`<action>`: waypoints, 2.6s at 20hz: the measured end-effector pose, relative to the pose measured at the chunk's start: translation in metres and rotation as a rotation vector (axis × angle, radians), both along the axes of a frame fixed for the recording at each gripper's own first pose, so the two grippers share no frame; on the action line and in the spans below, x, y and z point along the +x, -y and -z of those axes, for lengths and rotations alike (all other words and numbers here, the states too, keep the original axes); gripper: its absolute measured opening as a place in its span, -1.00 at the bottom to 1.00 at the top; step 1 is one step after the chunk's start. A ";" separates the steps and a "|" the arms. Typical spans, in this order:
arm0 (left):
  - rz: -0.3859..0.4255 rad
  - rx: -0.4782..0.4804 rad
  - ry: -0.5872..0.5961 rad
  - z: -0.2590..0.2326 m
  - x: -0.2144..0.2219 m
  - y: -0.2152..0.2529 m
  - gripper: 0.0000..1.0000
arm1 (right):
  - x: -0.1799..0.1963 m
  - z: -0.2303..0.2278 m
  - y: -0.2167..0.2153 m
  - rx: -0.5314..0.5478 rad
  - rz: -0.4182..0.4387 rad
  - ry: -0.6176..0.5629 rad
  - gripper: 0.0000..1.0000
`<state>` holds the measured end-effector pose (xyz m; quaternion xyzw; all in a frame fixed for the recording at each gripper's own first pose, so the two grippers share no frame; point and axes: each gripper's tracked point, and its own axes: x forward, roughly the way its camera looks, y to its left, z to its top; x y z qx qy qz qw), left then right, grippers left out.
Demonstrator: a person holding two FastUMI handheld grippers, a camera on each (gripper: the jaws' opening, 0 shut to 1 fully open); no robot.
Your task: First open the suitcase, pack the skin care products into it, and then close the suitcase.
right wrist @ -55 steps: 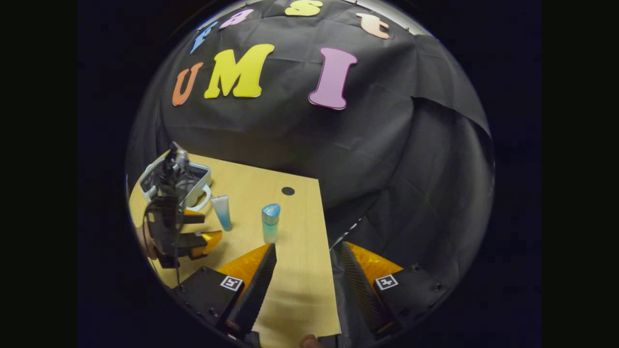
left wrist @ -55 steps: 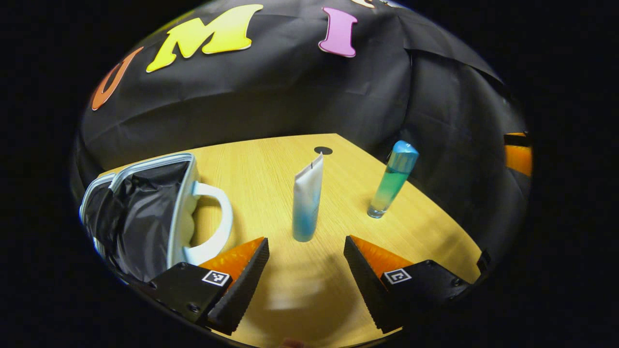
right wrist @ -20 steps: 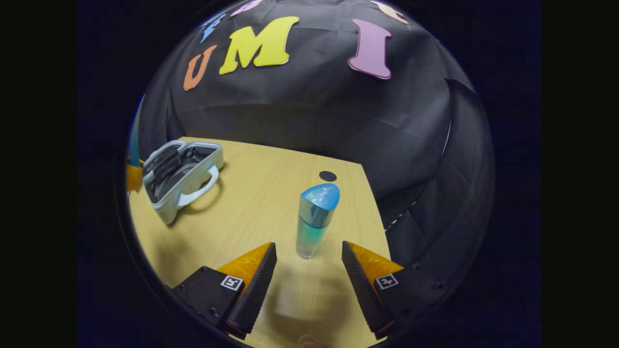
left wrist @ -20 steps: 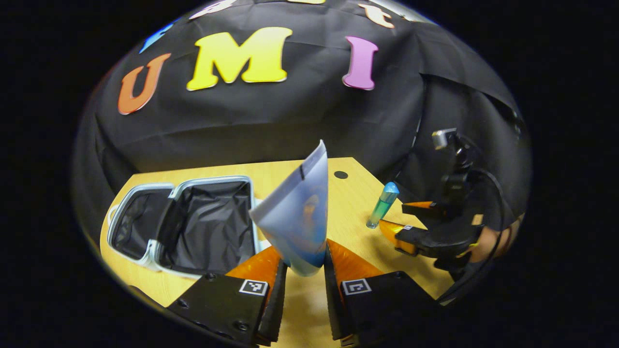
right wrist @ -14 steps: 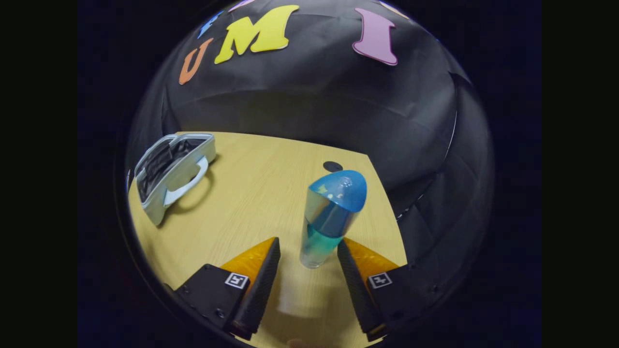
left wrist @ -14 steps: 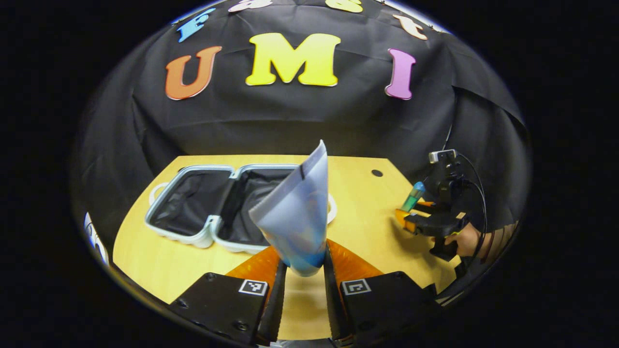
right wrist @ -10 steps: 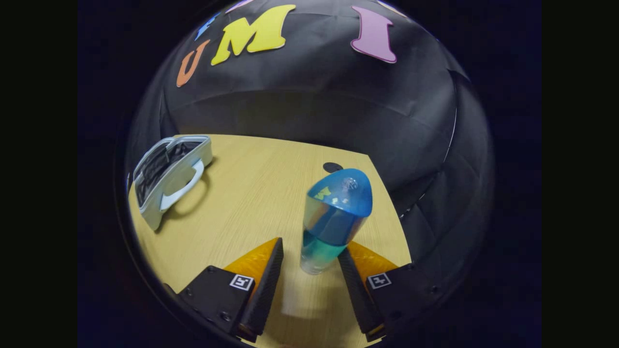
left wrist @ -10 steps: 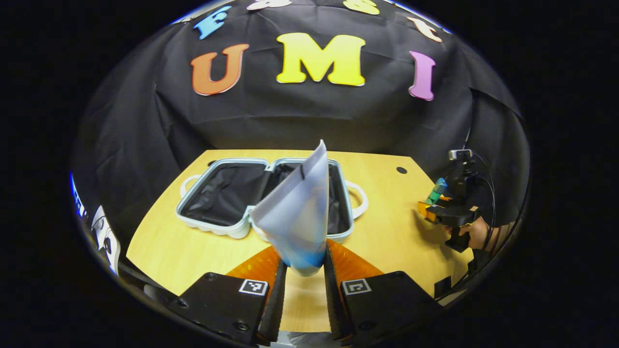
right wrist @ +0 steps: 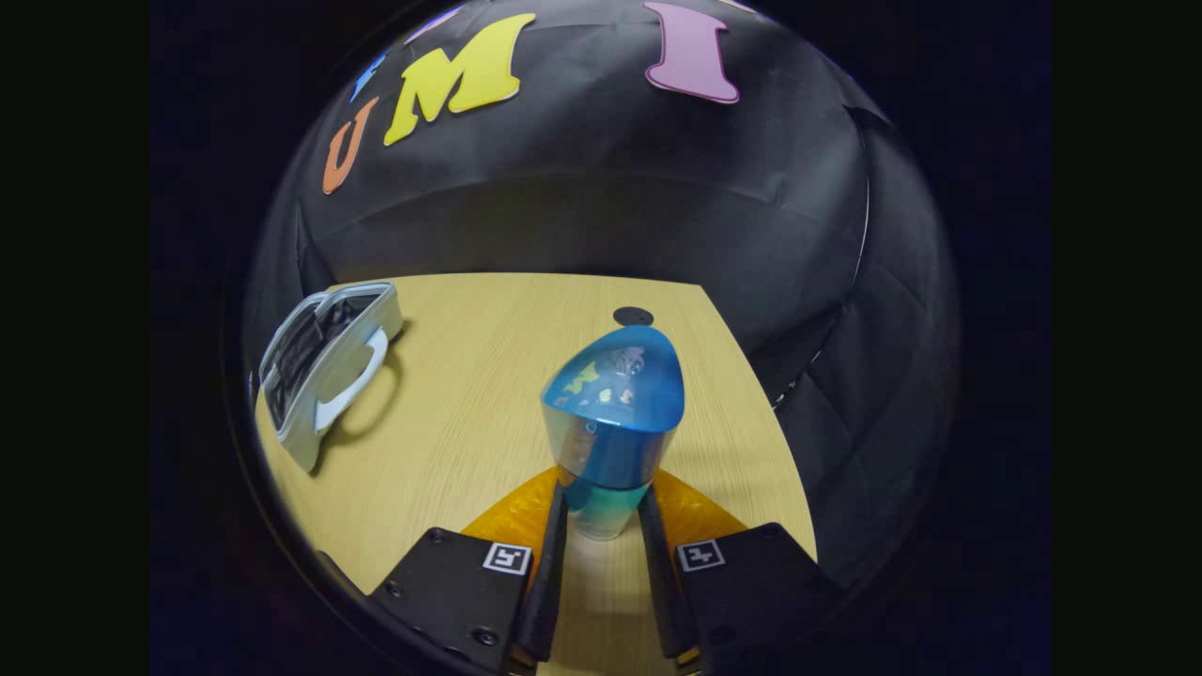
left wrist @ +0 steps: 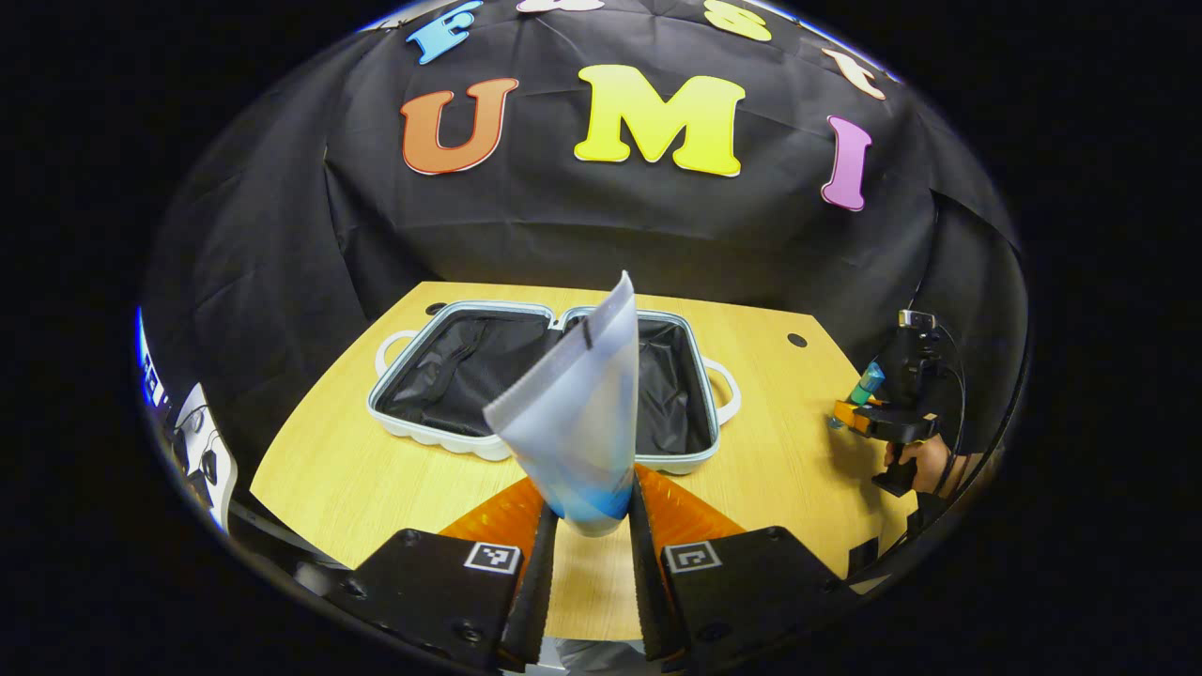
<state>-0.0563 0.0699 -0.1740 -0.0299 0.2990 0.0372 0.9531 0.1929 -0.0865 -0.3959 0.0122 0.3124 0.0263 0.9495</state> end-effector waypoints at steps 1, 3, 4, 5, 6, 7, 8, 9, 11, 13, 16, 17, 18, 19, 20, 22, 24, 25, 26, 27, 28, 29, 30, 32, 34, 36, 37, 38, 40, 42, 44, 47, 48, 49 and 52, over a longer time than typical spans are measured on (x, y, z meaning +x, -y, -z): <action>0.004 -0.008 0.003 0.000 0.006 -0.004 -0.17 | -0.007 -0.005 -0.001 0.001 0.006 0.002 -0.22; 0.018 -0.014 0.022 -0.006 0.019 -0.010 -0.17 | -0.025 -0.020 -0.004 0.013 0.019 0.006 -0.22; 0.028 -0.015 0.029 -0.006 0.028 -0.014 -0.17 | -0.034 -0.029 -0.007 0.022 0.021 0.010 -0.22; 0.034 -0.010 0.033 -0.005 0.038 -0.019 -0.17 | -0.043 -0.039 -0.010 0.031 0.024 0.017 -0.22; 0.041 -0.005 0.036 -0.003 0.050 -0.023 -0.17 | -0.051 -0.049 -0.013 0.042 0.028 0.024 -0.22; 0.050 -0.002 0.038 -0.001 0.062 -0.027 -0.17 | -0.060 -0.061 -0.016 0.051 0.028 0.032 -0.21; 0.065 -0.008 0.042 0.003 0.074 -0.027 -0.17 | -0.068 -0.074 -0.019 0.062 0.031 0.046 -0.21; 0.081 -0.011 0.040 0.007 0.087 -0.025 -0.17 | -0.076 -0.086 -0.023 0.073 0.036 0.053 -0.22; 0.115 -0.019 0.022 0.021 0.111 -0.018 -0.17 | -0.096 -0.106 -0.036 0.079 0.022 0.062 -0.22; 0.159 -0.029 0.004 0.038 0.135 -0.005 -0.17 | -0.114 -0.131 -0.045 0.063 0.012 0.089 -0.22; 0.198 -0.040 -0.049 0.073 0.161 0.010 -0.17 | -0.140 -0.156 -0.060 0.081 0.025 0.102 -0.22; 0.195 -0.035 -0.077 0.089 0.168 0.010 -0.17 | -0.148 -0.163 -0.064 0.083 0.032 0.106 -0.22; 0.184 -0.037 -0.110 0.102 0.171 0.009 -0.16 | -0.155 -0.170 -0.070 0.083 0.032 0.116 -0.22; 0.175 -0.040 -0.155 0.120 0.172 0.008 -0.17 | -0.161 -0.175 -0.074 0.077 0.030 0.123 -0.22; 0.159 -0.039 -0.203 0.135 0.172 0.006 -0.17 | -0.167 -0.177 -0.076 0.069 0.028 0.127 -0.22; 0.143 -0.024 -0.293 0.156 0.173 0.001 -0.17 | -0.178 -0.180 -0.081 0.067 0.027 0.128 -0.22; 0.133 0.002 -0.377 0.175 0.171 -0.003 -0.17 | -0.187 -0.178 -0.081 0.046 0.029 0.129 -0.22; 0.128 0.011 -0.412 0.182 0.169 -0.004 -0.17 | -0.191 -0.176 -0.081 0.036 0.026 0.126 -0.27; 0.119 0.014 -0.450 0.187 0.166 -0.004 -0.17 | -0.193 -0.173 -0.081 0.029 0.023 0.123 -0.27; 0.122 0.027 -0.437 0.185 0.171 -0.004 -0.17 | -0.194 -0.171 -0.080 0.031 0.025 0.119 -0.27; 0.126 0.054 -0.448 0.186 0.174 -0.005 -0.17 | -0.193 -0.169 -0.078 0.044 0.032 0.116 -0.26; 0.129 0.076 -0.473 0.187 0.172 -0.005 -0.17 | -0.192 -0.168 -0.078 0.063 0.040 0.110 -0.22; 0.131 0.088 -0.465 0.185 0.175 -0.004 -0.17 | -0.191 -0.165 -0.076 0.074 0.046 0.104 -0.22; 0.125 0.092 -0.470 0.187 0.176 -0.004 -0.17 | -0.187 -0.166 -0.070 0.078 0.047 0.109 -0.22; 0.117 0.103 -0.472 0.187 0.176 -0.005 -0.17 | -0.183 -0.166 -0.063 0.086 0.055 0.113 -0.26; 0.109 0.110 -0.470 0.186 0.175 -0.006 -0.15 | -0.179 -0.161 -0.061 0.087 0.053 0.103 -0.22; 0.104 0.108 -0.454 0.184 0.177 -0.008 -0.11 | -0.176 -0.157 -0.062 0.079 0.046 0.093 -0.22; 0.098 0.099 -0.435 0.181 0.178 -0.008 -0.05 | -0.171 -0.154 -0.066 0.075 0.029 0.085 -0.22; 0.095 0.081 -0.399 0.170 0.174 -0.008 0.34 | -0.160 -0.157 -0.079 0.082 -0.006 0.081 -0.26; 0.097 0.070 -0.331 0.150 0.173 -0.008 0.72 | -0.143 -0.162 -0.101 0.074 -0.066 0.088 -0.26; 0.109 0.060 -0.221 0.118 0.172 -0.010 0.96 | -0.125 -0.164 -0.131 0.069 -0.130 0.086 -0.26; 0.131 0.076 -0.023 0.060 0.162 -0.021 0.94 | -0.095 -0.164 -0.182 0.071 -0.207 0.070 -0.26; 0.137 0.077 0.036 0.043 0.156 -0.025 0.94 | -0.087 -0.163 -0.201 0.081 -0.230 0.062 -0.22; 0.140 0.086 0.083 0.029 0.150 -0.034 0.94 | -0.080 -0.159 -0.220 0.089 -0.253 0.047 -0.22; 0.127 0.125 0.180 0.003 0.122 -0.061 0.94 | -0.058 -0.143 -0.274 0.082 -0.314 -0.001 -0.22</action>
